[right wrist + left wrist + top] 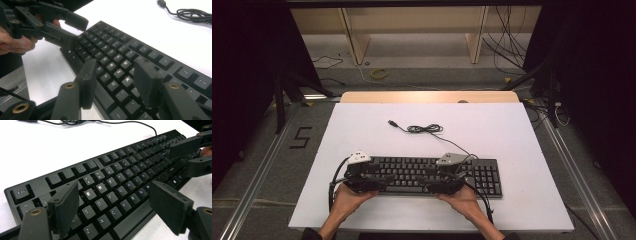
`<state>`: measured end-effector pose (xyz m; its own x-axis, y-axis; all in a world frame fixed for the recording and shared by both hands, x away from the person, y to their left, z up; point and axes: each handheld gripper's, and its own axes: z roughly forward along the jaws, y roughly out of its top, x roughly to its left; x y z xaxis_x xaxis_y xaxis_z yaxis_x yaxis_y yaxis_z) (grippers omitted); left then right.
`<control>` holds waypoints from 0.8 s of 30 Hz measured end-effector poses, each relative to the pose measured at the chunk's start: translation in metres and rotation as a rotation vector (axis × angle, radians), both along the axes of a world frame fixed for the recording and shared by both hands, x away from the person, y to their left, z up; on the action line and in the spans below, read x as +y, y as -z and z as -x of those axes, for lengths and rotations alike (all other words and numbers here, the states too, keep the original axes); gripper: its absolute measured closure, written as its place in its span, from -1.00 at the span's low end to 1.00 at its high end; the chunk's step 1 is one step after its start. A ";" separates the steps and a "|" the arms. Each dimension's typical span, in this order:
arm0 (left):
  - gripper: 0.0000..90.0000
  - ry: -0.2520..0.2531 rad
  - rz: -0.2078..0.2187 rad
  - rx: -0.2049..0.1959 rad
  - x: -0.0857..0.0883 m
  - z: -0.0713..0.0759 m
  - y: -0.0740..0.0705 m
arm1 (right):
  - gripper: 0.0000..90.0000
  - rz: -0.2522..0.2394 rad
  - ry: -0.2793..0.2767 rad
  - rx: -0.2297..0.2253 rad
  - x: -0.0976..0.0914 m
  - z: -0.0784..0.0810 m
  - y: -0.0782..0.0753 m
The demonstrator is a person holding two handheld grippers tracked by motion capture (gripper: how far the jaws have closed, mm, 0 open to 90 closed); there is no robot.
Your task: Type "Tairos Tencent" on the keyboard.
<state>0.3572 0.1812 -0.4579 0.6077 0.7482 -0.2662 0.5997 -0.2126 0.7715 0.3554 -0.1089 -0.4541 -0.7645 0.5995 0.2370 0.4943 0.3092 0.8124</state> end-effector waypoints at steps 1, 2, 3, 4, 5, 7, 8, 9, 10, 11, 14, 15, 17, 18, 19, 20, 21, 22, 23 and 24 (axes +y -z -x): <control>-0.47 -0.002 0.000 -0.001 0.000 0.000 0.000 | 0.17 -0.001 -0.002 -0.002 -0.001 0.000 0.000; -0.47 0.001 -0.002 -0.002 -0.001 -0.001 0.000 | 0.15 -0.001 -0.002 -0.003 -0.002 0.001 -0.001; -0.47 0.004 -0.005 -0.001 -0.001 -0.001 0.001 | 0.14 -0.002 0.000 -0.008 -0.003 0.002 -0.001; -0.46 0.005 -0.009 0.000 -0.001 -0.001 0.001 | 0.12 0.001 0.004 -0.012 -0.004 0.003 -0.001; -0.46 0.005 -0.009 0.002 -0.002 -0.001 0.001 | 0.11 0.004 0.007 -0.019 -0.006 0.003 -0.001; -0.46 0.005 -0.009 0.005 -0.003 -0.002 0.002 | 0.08 -0.004 0.009 -0.021 -0.009 0.004 -0.001; -0.46 0.006 -0.010 0.006 -0.003 -0.002 0.002 | 0.07 -0.006 0.012 -0.023 -0.010 0.005 -0.002; -0.45 0.006 -0.012 0.005 -0.004 -0.002 0.002 | 0.06 -0.009 0.014 -0.023 -0.012 0.006 -0.002; -0.45 0.009 -0.015 0.004 -0.004 -0.002 0.002 | 0.05 -0.012 0.015 -0.026 -0.014 0.006 -0.002; -0.45 0.011 -0.015 0.005 -0.004 -0.003 0.002 | 0.03 -0.013 0.017 -0.030 -0.015 0.007 -0.003; -0.45 0.012 -0.019 0.006 -0.005 -0.004 0.003 | 0.00 -0.016 0.025 -0.037 -0.019 0.009 -0.003; -0.45 0.013 -0.017 0.007 -0.005 -0.004 0.003 | -0.01 -0.017 0.024 -0.038 -0.020 0.009 -0.003; -0.45 0.013 -0.017 0.011 -0.007 -0.005 0.003 | -0.03 -0.016 0.027 -0.040 -0.023 0.011 -0.004; -0.45 0.015 -0.015 0.012 -0.007 -0.005 0.004 | -0.04 -0.015 0.030 -0.041 -0.023 0.011 -0.004; -0.45 0.017 -0.013 0.015 -0.008 -0.005 0.004 | -0.06 -0.017 0.030 -0.042 -0.024 0.011 -0.004; -0.45 0.019 -0.016 0.016 -0.008 -0.006 0.004 | -0.07 -0.015 0.033 -0.042 -0.025 0.012 -0.004; -0.45 0.023 -0.021 0.014 -0.009 -0.006 0.004 | -0.07 -0.016 0.036 -0.045 -0.026 0.012 -0.004; -0.45 0.024 -0.021 0.013 -0.009 -0.006 0.004 | -0.07 -0.016 0.038 -0.045 -0.027 0.013 -0.004; -0.45 0.025 -0.021 0.014 -0.010 -0.006 0.004 | -0.08 -0.017 0.039 -0.046 -0.027 0.013 -0.004; -0.45 0.020 -0.015 0.015 -0.010 -0.006 0.004 | -0.08 -0.017 0.040 -0.046 -0.028 0.013 -0.004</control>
